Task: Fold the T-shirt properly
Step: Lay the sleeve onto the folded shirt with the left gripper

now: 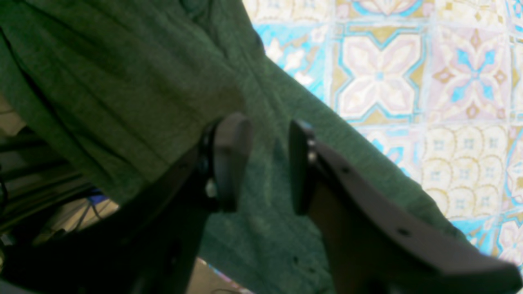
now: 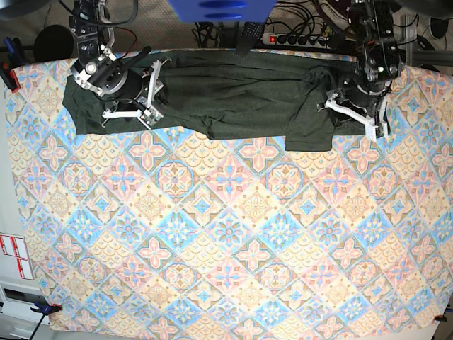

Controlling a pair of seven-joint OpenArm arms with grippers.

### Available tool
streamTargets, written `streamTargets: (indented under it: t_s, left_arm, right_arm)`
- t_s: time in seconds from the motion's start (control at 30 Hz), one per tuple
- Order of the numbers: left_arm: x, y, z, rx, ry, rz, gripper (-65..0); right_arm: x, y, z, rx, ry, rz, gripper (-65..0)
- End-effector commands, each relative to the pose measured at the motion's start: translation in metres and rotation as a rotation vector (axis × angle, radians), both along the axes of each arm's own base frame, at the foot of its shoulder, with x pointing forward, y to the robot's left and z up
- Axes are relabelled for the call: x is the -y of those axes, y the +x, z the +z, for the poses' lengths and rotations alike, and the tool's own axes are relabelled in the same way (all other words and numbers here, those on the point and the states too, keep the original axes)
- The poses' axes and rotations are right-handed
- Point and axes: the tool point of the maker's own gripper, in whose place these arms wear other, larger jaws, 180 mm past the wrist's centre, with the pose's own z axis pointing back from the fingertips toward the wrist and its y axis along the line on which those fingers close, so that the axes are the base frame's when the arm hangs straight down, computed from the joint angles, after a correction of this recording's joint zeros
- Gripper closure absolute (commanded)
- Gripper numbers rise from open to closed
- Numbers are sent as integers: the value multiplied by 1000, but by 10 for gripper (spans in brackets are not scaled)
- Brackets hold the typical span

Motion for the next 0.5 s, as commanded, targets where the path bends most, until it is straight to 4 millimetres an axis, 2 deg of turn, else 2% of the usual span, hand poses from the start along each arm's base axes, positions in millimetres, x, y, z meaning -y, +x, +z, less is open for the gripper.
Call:
streamTargets:
  t_s: [0.0,0.13,0.23,0.4,0.47]
  left_arm:
    - [0,13,3,21,-14,2,-289]
    - [1,21,-13,-30,-46,13,-333]
    - [15,22,-24,-57,-67,-19,-333]
    - [24,19,-43,-96,-86,-30,-331]
    - [32,18,-46,-90,-88,-52,-318]
  right_arm:
    - [-2,5,7,29,16,2,-192]
    - [-1,5,7,29,16,1,-192]
    - [-1,5,7,29,16,1,-192]
    - [-1,5,7,31,17,1,-192]
    - [-1,5,7,31,17,1,-192]
